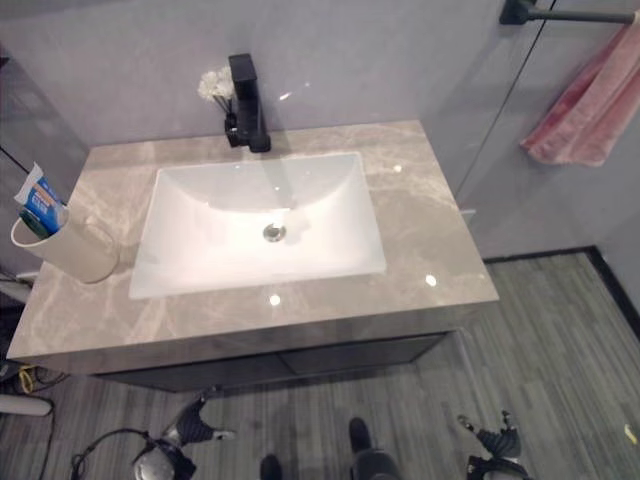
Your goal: Put brush and paste in cup on sink, flatten towel.
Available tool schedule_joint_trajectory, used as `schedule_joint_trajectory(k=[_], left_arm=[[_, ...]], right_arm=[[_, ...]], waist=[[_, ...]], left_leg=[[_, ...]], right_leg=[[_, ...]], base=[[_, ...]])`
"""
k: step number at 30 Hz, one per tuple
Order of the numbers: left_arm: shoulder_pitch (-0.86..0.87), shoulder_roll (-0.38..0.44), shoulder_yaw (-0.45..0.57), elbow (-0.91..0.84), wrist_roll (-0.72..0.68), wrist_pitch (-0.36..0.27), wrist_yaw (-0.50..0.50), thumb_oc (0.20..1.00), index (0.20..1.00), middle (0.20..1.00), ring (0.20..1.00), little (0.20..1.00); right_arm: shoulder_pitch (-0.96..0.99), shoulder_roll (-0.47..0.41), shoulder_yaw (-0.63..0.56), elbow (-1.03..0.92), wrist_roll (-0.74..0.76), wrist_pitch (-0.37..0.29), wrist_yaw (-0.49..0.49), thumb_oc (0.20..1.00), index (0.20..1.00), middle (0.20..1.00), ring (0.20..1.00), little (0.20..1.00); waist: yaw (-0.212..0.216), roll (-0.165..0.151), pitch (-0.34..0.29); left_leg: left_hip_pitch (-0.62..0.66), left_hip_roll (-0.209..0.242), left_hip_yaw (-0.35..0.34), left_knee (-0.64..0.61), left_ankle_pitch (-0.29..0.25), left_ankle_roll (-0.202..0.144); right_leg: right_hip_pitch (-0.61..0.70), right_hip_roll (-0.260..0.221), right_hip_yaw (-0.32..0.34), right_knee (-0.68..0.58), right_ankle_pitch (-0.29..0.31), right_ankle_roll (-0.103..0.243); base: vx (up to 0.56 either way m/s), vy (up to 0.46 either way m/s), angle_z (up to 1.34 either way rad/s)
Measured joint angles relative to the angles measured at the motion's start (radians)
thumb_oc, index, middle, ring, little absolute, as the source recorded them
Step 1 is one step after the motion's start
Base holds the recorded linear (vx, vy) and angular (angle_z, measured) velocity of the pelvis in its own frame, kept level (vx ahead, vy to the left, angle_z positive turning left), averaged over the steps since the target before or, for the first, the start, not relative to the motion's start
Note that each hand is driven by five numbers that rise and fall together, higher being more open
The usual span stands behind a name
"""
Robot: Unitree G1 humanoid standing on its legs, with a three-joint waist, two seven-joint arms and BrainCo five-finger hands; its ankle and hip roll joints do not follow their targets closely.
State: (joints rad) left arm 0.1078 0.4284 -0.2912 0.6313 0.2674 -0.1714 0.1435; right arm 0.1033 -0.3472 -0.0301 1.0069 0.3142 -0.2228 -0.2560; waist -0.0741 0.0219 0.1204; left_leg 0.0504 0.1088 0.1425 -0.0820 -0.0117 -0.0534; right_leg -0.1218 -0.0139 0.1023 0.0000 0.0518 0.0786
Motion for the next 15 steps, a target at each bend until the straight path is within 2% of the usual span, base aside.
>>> schedule_joint_trajectory(k=[3,4,6,7,8,9,10,12,13,15], left_arm=[[-0.064,-0.003,-0.034,0.042,0.002,0.001,0.003,1.0,1.0,1.0,1.0,1.0],[-0.076,-0.024,-0.042,0.047,0.008,0.001,0.005,1.0,1.0,1.0,1.0,1.0],[-0.105,-0.069,-0.087,0.055,0.01,0.0,0.006,1.0,1.0,1.0,1.0,1.0],[-0.108,-0.082,-0.095,0.054,0.01,0.0,0.007,1.0,1.0,1.0,1.0,1.0],[-0.114,-0.08,-0.096,0.054,0.009,0.0,0.007,1.0,1.0,1.0,1.0,1.0],[-0.103,-0.069,-0.089,0.061,0.01,0.001,0.008,1.0,1.0,1.0,1.0,1.0],[-0.067,-0.056,-0.078,0.068,0.009,0.002,0.01,1.0,1.0,1.0,1.0,1.0],[-0.062,-0.045,-0.075,0.057,0.009,0.001,0.014,1.0,1.0,1.0,1.0,1.0],[-0.053,-0.04,-0.074,0.053,0.009,0.001,0.015,1.0,1.0,1.0,1.0,1.0],[-0.056,-0.039,-0.063,0.048,0.008,-0.002,0.015,1.0,1.0,1.0,1.0,1.0]], right_arm=[[-0.024,-0.001,0.008,0.039,0.028,0.001,0.017,1.0,1.0,1.0,1.0,1.0],[-0.033,-0.006,0.013,0.041,0.029,0.001,0.02,1.0,1.0,1.0,1.0,1.0],[-0.073,-0.012,0.014,0.082,0.028,0.001,0.021,1.0,1.0,1.0,1.0,1.0],[-0.092,-0.017,0.017,0.097,0.023,0.002,0.021,1.0,1.0,1.0,1.0,1.0],[-0.107,-0.021,0.017,0.099,0.022,0.004,0.021,1.0,1.0,1.0,1.0,1.0],[-0.12,-0.02,0.014,0.064,0.014,0.003,0.018,1.0,1.0,1.0,1.0,1.0],[-0.121,-0.022,0.014,0.031,0.013,-0.001,0.017,1.0,1.0,1.0,1.0,1.0],[-0.121,-0.029,0.016,0.032,0.014,-0.001,0.017,1.0,1.0,1.0,1.0,1.0],[-0.116,-0.027,0.016,0.04,0.014,0.001,0.017,1.0,1.0,1.0,1.0,1.0],[-0.098,-0.025,0.012,0.06,0.015,0.001,0.017,1.0,1.0,1.0,1.0,1.0]], waist=[[0.002,0.004,0.004],[0.002,0.019,0.008],[0.013,0.047,0.027],[0.018,0.049,0.043],[0.021,0.038,0.065],[0.031,-0.023,0.095],[0.029,-0.061,0.091],[0.019,-0.061,0.09],[0.0,-0.05,0.084],[-0.026,-0.03,0.074]], left_leg=[[-0.043,-0.009,-0.027,0.047,0.0,0.0],[-0.062,-0.009,-0.038,0.062,0.0,0.0],[-0.133,-0.01,-0.083,0.149,0.002,-0.003],[-0.185,-0.016,-0.105,0.218,0.032,-0.049],[-0.201,-0.02,-0.116,0.244,0.063,-0.085],[-0.216,-0.054,-0.139,0.263,0.15,-0.11],[-0.198,-0.057,-0.162,0.31,0.059,-0.057],[-0.19,-0.088,-0.292,0.406,-0.028,-0.042],[-0.169,-0.088,-0.286,0.384,-0.059,-0.018],[-0.113,-0.089,-0.251,0.271,-0.082,0.018]], right_leg=[[0.005,-0.014,-0.007,-0.029,0.016,0.007],[0.017,-0.016,-0.008,-0.073,0.04,0.008],[0.021,-0.019,-0.028,-0.088,0.051,0.004],[0.019,-0.023,-0.032,-0.078,0.05,-0.007],[0.013,-0.037,-0.025,-0.062,0.045,-0.018],[0.002,-0.088,-0.02,-0.051,0.043,-0.055],[-0.011,-0.109,0.0,-0.054,0.038,-0.064],[-0.04,-0.1,0.026,-0.035,0.037,-0.05],[-0.041,-0.088,0.026,-0.036,0.04,-0.041],[-0.057,-0.065,0.025,-0.026,0.057,-0.031]], base=[[-0.04,-0.077,0.21],[-0.05,-0.083,0.4],[-0.06,-0.038,0.67],[-0.05,0.056,0.7],[-0.01,0.066,0.52],[-0.05,0.123,-0.04],[-0.03,0.204,-0.28],[0.0,0.216,-0.36],[0.02,0.208,-0.12],[-0.01,0.2,0.07]])
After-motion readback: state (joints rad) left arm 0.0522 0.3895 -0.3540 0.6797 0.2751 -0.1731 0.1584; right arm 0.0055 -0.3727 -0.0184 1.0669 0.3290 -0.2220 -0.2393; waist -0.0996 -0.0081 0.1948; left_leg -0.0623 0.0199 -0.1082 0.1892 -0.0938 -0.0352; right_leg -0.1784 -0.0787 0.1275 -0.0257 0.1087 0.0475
